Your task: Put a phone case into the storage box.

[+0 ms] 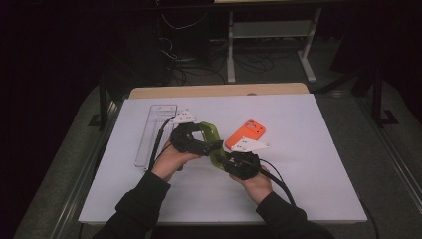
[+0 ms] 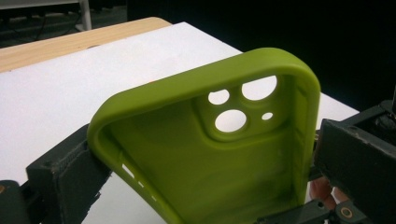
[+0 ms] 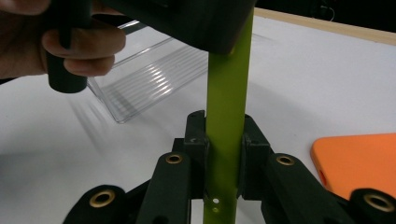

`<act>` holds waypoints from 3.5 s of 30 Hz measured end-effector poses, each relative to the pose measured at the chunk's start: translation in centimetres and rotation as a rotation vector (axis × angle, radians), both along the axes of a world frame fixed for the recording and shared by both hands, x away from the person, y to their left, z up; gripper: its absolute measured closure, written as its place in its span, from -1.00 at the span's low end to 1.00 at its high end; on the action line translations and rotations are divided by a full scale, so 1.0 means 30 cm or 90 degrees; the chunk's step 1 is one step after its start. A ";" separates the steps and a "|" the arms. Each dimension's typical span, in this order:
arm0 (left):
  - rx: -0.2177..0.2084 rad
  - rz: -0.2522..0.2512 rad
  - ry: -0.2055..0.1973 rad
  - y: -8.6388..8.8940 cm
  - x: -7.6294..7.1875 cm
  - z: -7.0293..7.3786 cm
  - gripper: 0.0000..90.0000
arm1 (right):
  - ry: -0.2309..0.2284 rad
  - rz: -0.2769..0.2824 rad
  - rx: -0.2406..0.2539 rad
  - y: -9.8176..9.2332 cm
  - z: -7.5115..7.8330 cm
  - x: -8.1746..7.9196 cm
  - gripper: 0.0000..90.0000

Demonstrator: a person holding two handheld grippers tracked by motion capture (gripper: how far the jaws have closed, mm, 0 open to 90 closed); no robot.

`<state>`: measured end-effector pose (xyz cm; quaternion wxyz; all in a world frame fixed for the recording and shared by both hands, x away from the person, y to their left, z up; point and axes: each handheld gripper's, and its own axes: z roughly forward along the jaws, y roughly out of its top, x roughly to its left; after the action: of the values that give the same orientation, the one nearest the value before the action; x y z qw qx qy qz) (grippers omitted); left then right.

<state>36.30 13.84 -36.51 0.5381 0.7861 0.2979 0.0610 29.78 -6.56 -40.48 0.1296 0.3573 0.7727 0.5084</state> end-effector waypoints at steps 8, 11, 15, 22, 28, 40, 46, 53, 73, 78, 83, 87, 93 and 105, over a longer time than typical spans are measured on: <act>-0.007 0.001 0.014 -0.011 -0.008 -0.003 -1.00 | -0.008 0.006 0.001 0.006 0.003 -0.006 0.69; -0.010 0.001 0.011 -0.011 -0.003 -0.005 -1.00 | -0.007 0.007 -0.003 0.009 0.000 -0.005 0.69; -0.014 0.007 0.012 -0.016 -0.006 -0.004 -0.99 | -0.002 0.006 -0.011 0.012 -0.008 -0.003 0.69; -0.023 0.019 0.010 -0.012 -0.009 -0.003 -0.86 | -0.006 0.006 -0.019 0.015 -0.012 -0.003 0.68; -0.032 0.026 0.017 -0.012 -0.010 -0.001 -0.75 | -0.003 0.006 -0.024 0.015 -0.015 -0.004 0.68; -0.015 0.027 0.003 -0.021 -0.016 -0.003 -0.71 | -0.010 0.009 -0.042 0.015 -0.023 0.001 0.67; -0.004 0.040 -0.022 -0.022 -0.020 0.006 -0.68 | -0.006 0.008 -0.058 0.012 -0.021 -0.003 0.34; -0.007 0.061 -0.029 -0.009 -0.007 0.022 -0.68 | 0.005 0.002 -0.068 -0.069 -0.004 -0.007 -0.04; 0.019 0.120 -0.086 0.059 0.096 0.161 -0.68 | -0.001 -0.036 -0.115 -0.302 -0.054 -0.031 -0.96; 0.022 0.138 -0.095 0.101 0.120 0.188 -0.68 | -0.002 -0.036 -0.111 -0.349 -0.069 -0.039 -0.98; 0.031 0.163 -0.108 0.146 0.146 0.208 -0.68 | 0.002 -0.046 -0.111 -0.389 -0.086 -0.046 -0.98; 0.029 0.189 -0.113 0.178 0.164 0.220 -0.68 | 0.001 -0.046 -0.103 -0.420 -0.094 -0.048 -0.98; 0.059 0.253 -0.128 0.197 0.202 0.231 -0.68 | -0.005 -0.052 -0.101 -0.436 -0.095 -0.045 -0.97; 0.087 0.334 -0.101 0.245 0.302 0.240 -0.68 | -0.004 -0.045 -0.110 -0.422 -0.095 -0.051 -0.97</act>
<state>45.37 21.18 -29.31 0.4716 0.7093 0.4431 0.2796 28.25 -19.22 -43.34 0.1806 0.3704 0.7998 0.4364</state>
